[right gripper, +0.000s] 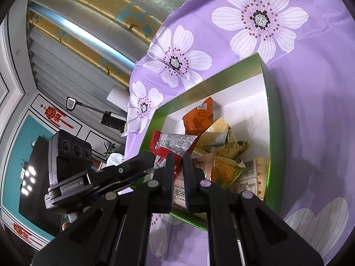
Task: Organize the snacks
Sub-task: 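Carry the red-and-silver packet over the green box and lower it inside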
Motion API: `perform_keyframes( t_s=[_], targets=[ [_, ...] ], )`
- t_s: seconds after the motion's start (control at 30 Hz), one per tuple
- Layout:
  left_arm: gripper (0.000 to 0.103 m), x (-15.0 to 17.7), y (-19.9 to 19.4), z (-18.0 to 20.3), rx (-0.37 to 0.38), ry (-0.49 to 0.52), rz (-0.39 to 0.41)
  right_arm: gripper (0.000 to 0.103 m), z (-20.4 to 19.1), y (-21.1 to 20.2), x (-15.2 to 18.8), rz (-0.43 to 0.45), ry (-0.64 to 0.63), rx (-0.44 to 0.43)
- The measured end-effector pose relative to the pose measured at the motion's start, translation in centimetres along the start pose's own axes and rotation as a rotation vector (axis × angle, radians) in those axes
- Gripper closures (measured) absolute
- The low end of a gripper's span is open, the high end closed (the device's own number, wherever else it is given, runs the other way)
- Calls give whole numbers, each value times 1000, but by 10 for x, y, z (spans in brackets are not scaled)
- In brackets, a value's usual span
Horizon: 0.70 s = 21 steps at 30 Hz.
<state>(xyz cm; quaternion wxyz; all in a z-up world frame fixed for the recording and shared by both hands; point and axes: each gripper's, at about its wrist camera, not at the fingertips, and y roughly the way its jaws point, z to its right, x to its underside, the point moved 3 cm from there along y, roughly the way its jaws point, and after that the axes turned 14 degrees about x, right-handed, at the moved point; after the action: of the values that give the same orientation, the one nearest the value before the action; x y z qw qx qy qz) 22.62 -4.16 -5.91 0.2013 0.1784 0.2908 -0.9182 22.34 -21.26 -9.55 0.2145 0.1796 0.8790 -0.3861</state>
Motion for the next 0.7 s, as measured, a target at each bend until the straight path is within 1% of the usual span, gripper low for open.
perform_keyframes(
  t_s=[0.37,0.7],
  targets=[
    [75,1,2,-6,-17,-24,-16,93,-5,8,0,-27,-64,76],
    [75,1,1,-9,-15,-35,-15,93,-11,10,-1,-43,-113,124]
  ],
)
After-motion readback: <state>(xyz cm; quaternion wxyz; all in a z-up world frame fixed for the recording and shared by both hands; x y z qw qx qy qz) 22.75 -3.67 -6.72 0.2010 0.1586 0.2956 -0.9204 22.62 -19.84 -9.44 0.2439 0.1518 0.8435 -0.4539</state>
